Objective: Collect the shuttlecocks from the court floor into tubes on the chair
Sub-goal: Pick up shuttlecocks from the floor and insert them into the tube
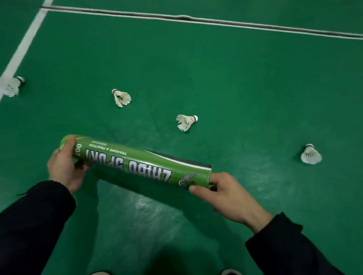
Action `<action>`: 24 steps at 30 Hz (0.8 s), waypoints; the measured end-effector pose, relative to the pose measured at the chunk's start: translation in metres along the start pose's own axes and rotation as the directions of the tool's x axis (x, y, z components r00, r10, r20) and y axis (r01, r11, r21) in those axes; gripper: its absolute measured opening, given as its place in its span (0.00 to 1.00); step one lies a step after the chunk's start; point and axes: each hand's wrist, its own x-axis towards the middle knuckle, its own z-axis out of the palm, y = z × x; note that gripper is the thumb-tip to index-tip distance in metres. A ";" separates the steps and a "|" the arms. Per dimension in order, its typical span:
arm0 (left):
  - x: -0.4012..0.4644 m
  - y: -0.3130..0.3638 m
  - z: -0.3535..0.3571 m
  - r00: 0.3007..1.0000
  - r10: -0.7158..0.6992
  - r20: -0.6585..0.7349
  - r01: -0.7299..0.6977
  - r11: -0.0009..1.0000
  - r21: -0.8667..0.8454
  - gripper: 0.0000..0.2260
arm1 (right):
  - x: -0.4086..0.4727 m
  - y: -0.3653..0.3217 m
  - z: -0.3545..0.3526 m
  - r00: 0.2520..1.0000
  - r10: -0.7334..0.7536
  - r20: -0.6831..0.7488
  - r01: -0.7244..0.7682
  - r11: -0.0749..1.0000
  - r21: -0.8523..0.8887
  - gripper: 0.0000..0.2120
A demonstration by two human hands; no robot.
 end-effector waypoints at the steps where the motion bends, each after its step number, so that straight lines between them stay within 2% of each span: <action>1: 0.000 0.000 -0.001 1.000 -0.007 0.007 0.007 1.000 -0.022 0.10 | 0.001 -0.002 -0.002 0.992 0.020 0.125 -0.034 0.993 0.114 0.08; 3: -0.003 0.003 -0.002 0.999 -0.002 0.032 0.004 0.999 -0.038 0.11 | 0.002 0.000 -0.004 0.962 0.046 0.270 -0.115 0.963 0.245 0.10; 6: -0.010 0.005 -0.001 0.996 0.058 0.066 -0.061 0.997 0.038 0.11 | -0.002 0.013 -0.003 0.940 0.086 0.331 -0.230 0.876 0.425 0.18; 9: -0.015 0.005 0.001 0.987 0.155 0.044 -0.160 0.979 0.130 0.10 | -0.006 0.023 -0.004 0.899 0.150 0.411 -0.381 0.729 0.569 0.42; 11: -0.017 0.005 0.001 0.979 0.198 0.050 -0.204 0.968 0.145 0.11 | -0.008 0.026 -0.007 0.843 0.170 0.510 -0.474 0.682 0.557 0.51; 14: -0.020 0.007 0.005 0.974 0.203 0.099 -0.218 0.958 0.186 0.12 | -0.015 0.025 -0.004 0.707 0.120 0.697 -0.561 0.694 0.450 0.51; 15: -0.020 0.008 0.006 0.974 0.194 0.121 -0.215 0.957 0.194 0.12 | -0.016 0.028 0.000 0.708 0.109 0.698 -0.568 0.676 0.470 0.50; 16: -0.020 0.010 0.007 0.973 0.187 0.133 -0.210 0.960 0.185 0.12 | -0.016 0.027 0.004 0.753 0.138 0.643 -0.565 0.637 0.525 0.48; 17: -0.019 0.011 0.007 0.974 0.186 0.127 -0.206 0.963 0.172 0.11 | -0.013 0.028 0.009 0.830 0.198 0.522 -0.522 0.606 0.600 0.44; 18: -0.018 0.013 0.006 0.977 0.187 0.104 -0.202 0.966 0.162 0.11 | -0.011 0.030 0.015 0.901 0.262 0.345 -0.432 0.610 0.664 0.36; 19: -0.016 0.015 0.005 0.980 0.186 0.074 -0.195 0.969 0.154 0.10 | -0.008 0.030 0.018 0.951 0.274 0.142 -0.295 0.668 0.683 0.25; 20: -0.016 0.015 0.004 0.982 0.183 0.048 -0.188 0.972 0.144 0.10 | -0.005 0.029 0.021 0.972 0.218 -0.083 -0.126 0.790 0.600 0.14; 21: -0.015 0.015 0.003 0.984 0.176 0.027 -0.178 0.975 0.135 0.09 | -0.003 0.029 0.020 0.962 0.068 -0.264 0.039 0.924 0.380 0.08; 22: -0.014 0.015 0.002 0.986 0.166 0.005 -0.165 0.978 0.126 0.09 | -0.002 0.032 0.020 0.934 -0.115 -0.339 0.148 0.987 0.071 0.08; 23: -0.012 0.015 0.001 0.987 0.157 -0.023 -0.154 0.981 0.118 0.09 | -0.003 0.036 0.020 0.915 -0.263 -0.307 0.200 0.955 -0.221 0.12; 24: -0.009 0.015 -0.002 0.987 0.148 -0.056 -0.141 0.984 0.111 0.08 | -0.004 0.041 0.021 0.896 -0.373 -0.240 0.244 0.867 -0.435 0.15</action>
